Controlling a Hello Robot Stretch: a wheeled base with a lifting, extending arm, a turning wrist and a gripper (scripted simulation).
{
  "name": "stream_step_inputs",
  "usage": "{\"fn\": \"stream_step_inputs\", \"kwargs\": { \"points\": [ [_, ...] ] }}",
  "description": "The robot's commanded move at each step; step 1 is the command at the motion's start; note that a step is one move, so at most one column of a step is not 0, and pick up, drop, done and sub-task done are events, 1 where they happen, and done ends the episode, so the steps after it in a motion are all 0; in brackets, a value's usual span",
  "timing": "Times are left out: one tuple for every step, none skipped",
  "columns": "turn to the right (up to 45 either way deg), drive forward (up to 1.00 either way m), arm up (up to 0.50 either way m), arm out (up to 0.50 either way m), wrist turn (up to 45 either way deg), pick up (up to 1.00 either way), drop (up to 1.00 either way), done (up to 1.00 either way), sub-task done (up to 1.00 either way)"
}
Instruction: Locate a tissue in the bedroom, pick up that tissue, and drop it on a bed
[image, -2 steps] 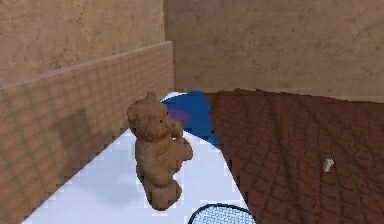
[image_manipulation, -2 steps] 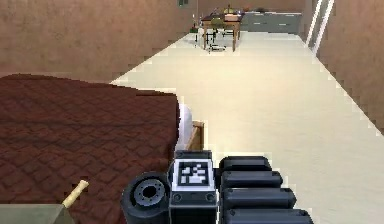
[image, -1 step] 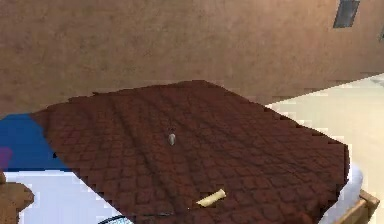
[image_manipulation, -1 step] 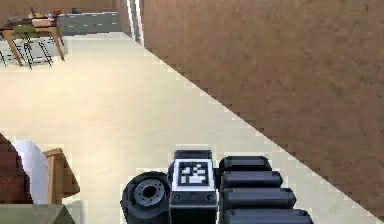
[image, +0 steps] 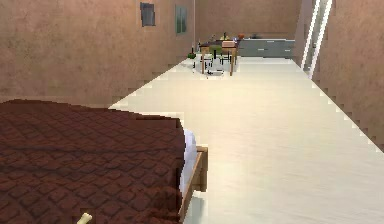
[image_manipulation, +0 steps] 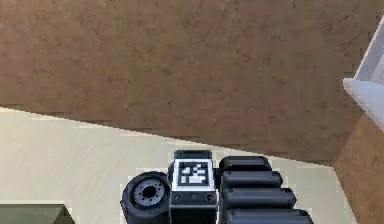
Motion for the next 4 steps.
{"fn": "stream_step_inputs", "kwargs": {
  "points": [
    [9.0, 0.0, 0.0, 0.0, 0.0, 0.0, 0.0, 0.0, 0.0],
    [0.0, 0.25, 0.0, 0.0, 0.0, 0.0, 0.0, 0.0, 0.0],
    [-45.0, 0.0, 0.0, 0.0, 0.0, 0.0, 0.0, 0.0, 0.0],
    [-45.0, 0.0, 0.0, 0.0, 0.0, 0.0, 0.0, 0.0, 0.0]
  ]
}}
